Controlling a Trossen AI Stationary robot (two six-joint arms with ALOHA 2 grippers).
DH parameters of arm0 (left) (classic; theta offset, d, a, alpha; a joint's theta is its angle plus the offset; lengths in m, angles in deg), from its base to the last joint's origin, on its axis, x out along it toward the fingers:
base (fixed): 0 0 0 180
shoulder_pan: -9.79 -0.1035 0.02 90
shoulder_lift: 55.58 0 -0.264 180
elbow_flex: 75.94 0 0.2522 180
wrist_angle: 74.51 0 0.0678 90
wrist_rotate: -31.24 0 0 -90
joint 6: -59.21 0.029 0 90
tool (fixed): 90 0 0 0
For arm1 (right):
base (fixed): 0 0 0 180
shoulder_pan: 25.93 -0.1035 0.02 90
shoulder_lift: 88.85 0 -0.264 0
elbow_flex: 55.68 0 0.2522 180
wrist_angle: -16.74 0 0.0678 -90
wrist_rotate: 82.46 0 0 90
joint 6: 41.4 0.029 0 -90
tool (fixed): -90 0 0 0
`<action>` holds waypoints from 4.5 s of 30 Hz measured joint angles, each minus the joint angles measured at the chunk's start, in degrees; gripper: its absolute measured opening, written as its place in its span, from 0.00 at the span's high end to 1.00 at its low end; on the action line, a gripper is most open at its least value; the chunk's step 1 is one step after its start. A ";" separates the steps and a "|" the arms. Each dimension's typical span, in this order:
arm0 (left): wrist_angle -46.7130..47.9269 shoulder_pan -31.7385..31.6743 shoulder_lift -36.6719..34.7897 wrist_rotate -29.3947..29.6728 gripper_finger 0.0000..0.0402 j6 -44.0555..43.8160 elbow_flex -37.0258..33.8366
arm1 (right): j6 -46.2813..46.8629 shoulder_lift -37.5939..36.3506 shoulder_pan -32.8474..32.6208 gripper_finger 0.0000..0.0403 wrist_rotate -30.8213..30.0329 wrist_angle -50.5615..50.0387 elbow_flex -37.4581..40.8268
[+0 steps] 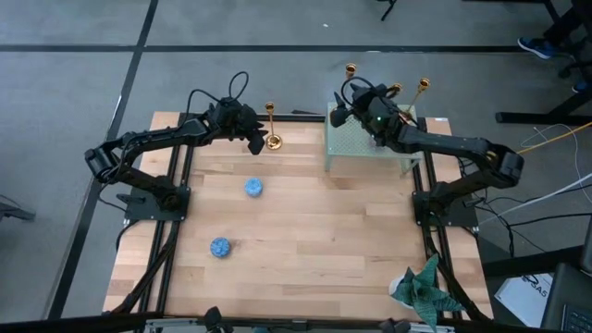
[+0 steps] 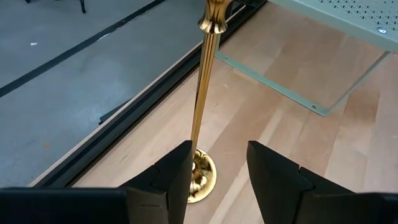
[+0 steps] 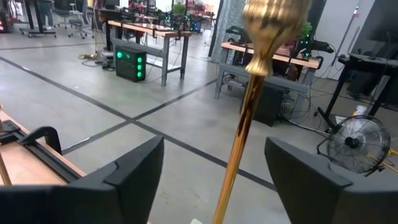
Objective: Pick & Place candle stick holders
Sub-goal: Put the gold candle holder on the shelf
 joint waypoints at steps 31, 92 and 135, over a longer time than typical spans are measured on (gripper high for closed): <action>0.17 0.00 0.00 0.13 0.63 0.00 0.00 | 0.86 0.54 3.37 0.94 -0.97 1.69 0.00; 0.17 0.00 0.00 0.04 0.63 -0.02 0.00 | 7.48 -13.72 8.72 0.93 -1.49 -1.71 10.78; -6.19 0.85 1.07 6.93 0.60 1.92 0.02 | -6.26 -15.21 1.49 0.37 -7.35 -4.42 10.73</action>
